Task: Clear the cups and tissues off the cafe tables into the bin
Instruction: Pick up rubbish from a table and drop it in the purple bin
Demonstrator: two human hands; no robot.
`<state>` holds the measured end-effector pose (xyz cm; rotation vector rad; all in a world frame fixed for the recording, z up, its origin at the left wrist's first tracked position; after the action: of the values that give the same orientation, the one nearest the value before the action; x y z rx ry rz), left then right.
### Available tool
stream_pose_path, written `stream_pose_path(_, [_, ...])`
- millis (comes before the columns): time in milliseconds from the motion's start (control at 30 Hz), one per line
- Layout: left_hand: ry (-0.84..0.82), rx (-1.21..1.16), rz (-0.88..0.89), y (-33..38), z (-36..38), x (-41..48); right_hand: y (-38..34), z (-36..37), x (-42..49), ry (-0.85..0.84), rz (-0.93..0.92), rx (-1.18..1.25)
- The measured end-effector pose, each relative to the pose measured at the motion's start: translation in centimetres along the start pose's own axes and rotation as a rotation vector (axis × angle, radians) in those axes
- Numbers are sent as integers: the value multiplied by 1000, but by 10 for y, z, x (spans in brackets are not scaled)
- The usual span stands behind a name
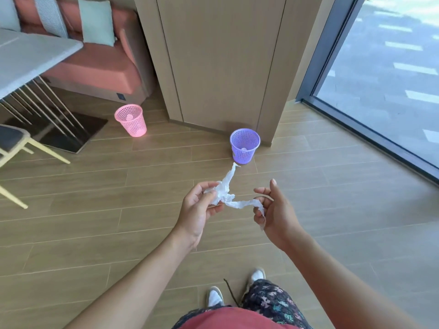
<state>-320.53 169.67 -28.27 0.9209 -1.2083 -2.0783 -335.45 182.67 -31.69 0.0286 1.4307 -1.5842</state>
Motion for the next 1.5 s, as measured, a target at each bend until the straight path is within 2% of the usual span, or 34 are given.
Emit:
stream_pose_path(333, [9,58,-17,21,41,165,-78,11,158,-16,30,20])
stream_pose_path(633, [39,106,-63,35,108,330,-206,13,298,-48,25,-63])
stream_pose_path(767, [61,128,-126,27,127,380,-238,7,343,-22,50,-32])
stream_pose_path(1000, [41,184,-193,19,143,474,-285,15,422,3,69,-34])
stream_pose_path(1233, [-15,205,-263,14,144,602,-343,57,522,0,34,-101])
stream_pose_path(1500, [-91,311,-357,29,147,737,-399,85,632,74,-2,-155])
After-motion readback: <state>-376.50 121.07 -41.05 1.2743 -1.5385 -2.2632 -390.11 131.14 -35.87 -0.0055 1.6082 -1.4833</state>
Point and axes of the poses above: each hand's wrist, its own x-axis towards the middle knuckle, its own z-axis out of the palm, y = z × x, the point moved 10 cm from there along x, towards the middle knuckle, and after that the axes turned 4 degrees about -x, right-handed, at the moved point
